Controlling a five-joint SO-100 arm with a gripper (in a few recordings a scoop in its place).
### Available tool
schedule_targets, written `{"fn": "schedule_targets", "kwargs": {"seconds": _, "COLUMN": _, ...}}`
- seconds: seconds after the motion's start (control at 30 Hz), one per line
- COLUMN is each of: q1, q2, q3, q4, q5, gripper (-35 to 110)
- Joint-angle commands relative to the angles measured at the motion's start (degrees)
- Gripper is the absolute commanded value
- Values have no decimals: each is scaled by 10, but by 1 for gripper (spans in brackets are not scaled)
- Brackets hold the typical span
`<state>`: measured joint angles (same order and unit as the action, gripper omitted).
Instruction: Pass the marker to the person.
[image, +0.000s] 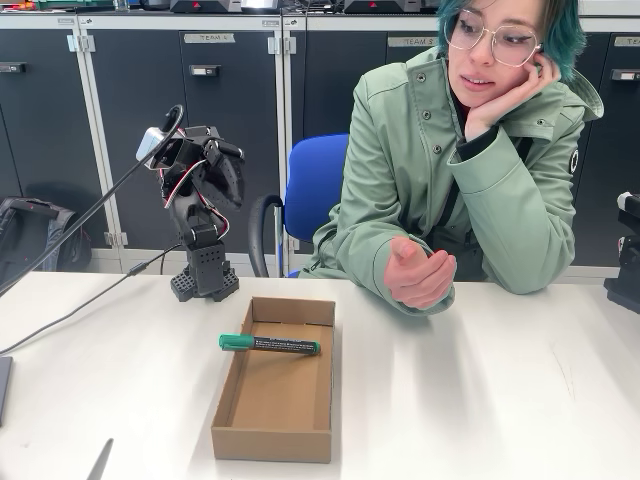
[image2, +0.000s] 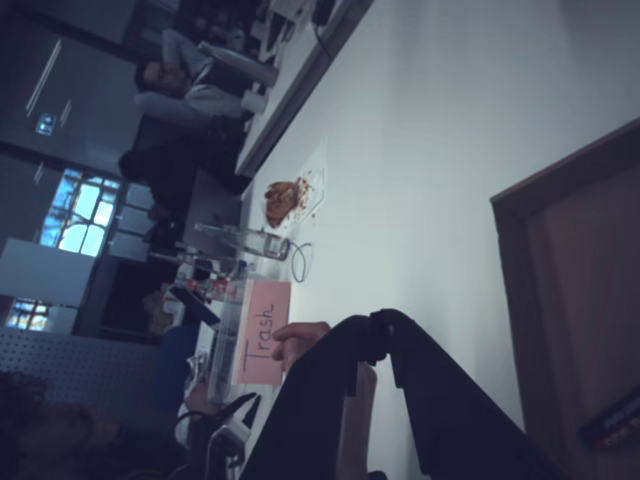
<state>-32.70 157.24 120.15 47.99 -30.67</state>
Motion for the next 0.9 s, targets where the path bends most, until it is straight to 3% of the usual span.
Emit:
{"fn": "schedule_targets", "kwargs": {"seconds": 0.0, "q1": -45, "q2": -51, "q3": -72, "q4": -44, "q5": -31, "gripper": -5}}
{"fn": "schedule_targets", "kwargs": {"seconds": 0.37, "q1": -142, "q2": -132, "q3": -84, "q4": -39, "q5": -250, "gripper": -5}}
{"fn": "schedule_targets", "kwargs": {"seconds": 0.63, "q1": -142, "q2": -156, "q3": -35, "q4": -42, "q5": -455, "gripper": -5}}
{"fn": "schedule_targets", "kwargs": {"seconds": 0.87, "q1": -109, "q2": -182, "q3": -51, "q4": 83, "q5": -567, "gripper": -5}}
